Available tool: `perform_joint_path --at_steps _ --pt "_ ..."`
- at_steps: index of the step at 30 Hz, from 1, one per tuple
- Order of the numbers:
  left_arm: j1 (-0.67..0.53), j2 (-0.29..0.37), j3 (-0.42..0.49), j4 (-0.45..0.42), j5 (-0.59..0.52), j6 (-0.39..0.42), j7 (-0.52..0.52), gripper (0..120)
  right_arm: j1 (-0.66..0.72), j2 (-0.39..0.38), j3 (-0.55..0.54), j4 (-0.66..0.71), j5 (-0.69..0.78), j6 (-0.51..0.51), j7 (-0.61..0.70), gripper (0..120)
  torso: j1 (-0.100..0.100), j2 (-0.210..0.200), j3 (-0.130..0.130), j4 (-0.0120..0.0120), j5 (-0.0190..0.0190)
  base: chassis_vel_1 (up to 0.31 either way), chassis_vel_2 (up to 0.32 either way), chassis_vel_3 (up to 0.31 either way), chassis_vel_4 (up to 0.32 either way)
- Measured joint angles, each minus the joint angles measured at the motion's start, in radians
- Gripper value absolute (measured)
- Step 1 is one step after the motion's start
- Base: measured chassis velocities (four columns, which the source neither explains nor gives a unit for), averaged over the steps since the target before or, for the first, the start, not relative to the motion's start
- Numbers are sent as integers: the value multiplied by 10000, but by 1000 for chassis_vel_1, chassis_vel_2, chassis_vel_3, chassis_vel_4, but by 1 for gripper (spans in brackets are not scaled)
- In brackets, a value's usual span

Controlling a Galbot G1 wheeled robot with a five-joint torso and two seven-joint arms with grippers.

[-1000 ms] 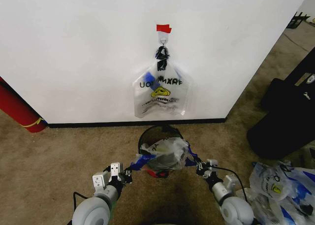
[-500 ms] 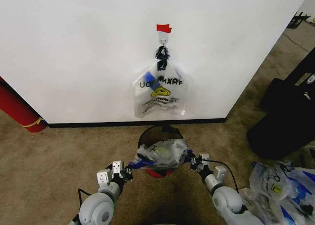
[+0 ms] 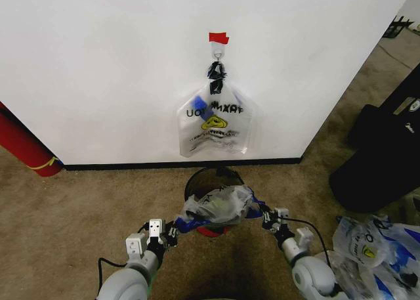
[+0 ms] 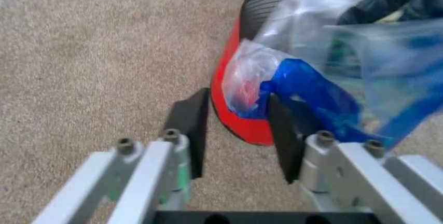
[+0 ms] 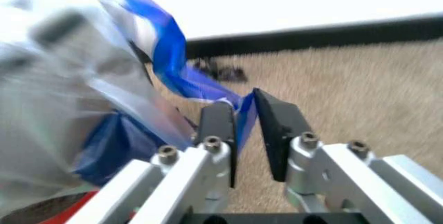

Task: Pick up the garbage bag from the wall and place it over the trash bin.

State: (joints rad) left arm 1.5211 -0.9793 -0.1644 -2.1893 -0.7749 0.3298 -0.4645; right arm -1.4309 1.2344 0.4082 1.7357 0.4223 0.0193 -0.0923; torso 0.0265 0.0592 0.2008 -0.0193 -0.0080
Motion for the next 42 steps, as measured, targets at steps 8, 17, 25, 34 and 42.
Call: perform_joint_path --at_steps 8,17,25,34,42 --pt "1793 -46 -248 -1124 1283 -593 246 64 -1613 317 1082 1010 -1260 1582 -867 41 -1 0 -1 0 0 0 0 0 0" --pt "2538 -125 -531 -1575 1616 -1865 521 94 -2962 910 1756 2044 -1380 3032 -960 70 -1 0 0 0 -1 0 0 0 0" --pt "1690 -381 -840 -95 3447 -4646 1178 100 -4130 2122 2294 3523 -1601 4439 255 98 0 0 1 0 -3 0 0 0 0" --pt "645 -269 -1034 -14 3533 -4353 1673 100 -5293 2365 1377 5384 -2719 4063 1950 100 1 0 2 -4 -4 0 0 0 0" --pt "-1466 274 -516 655 2868 -3137 2434 100 -6162 2355 959 6079 -3453 3891 1970 100 1 0 2 -9 0 0 0 0 0"
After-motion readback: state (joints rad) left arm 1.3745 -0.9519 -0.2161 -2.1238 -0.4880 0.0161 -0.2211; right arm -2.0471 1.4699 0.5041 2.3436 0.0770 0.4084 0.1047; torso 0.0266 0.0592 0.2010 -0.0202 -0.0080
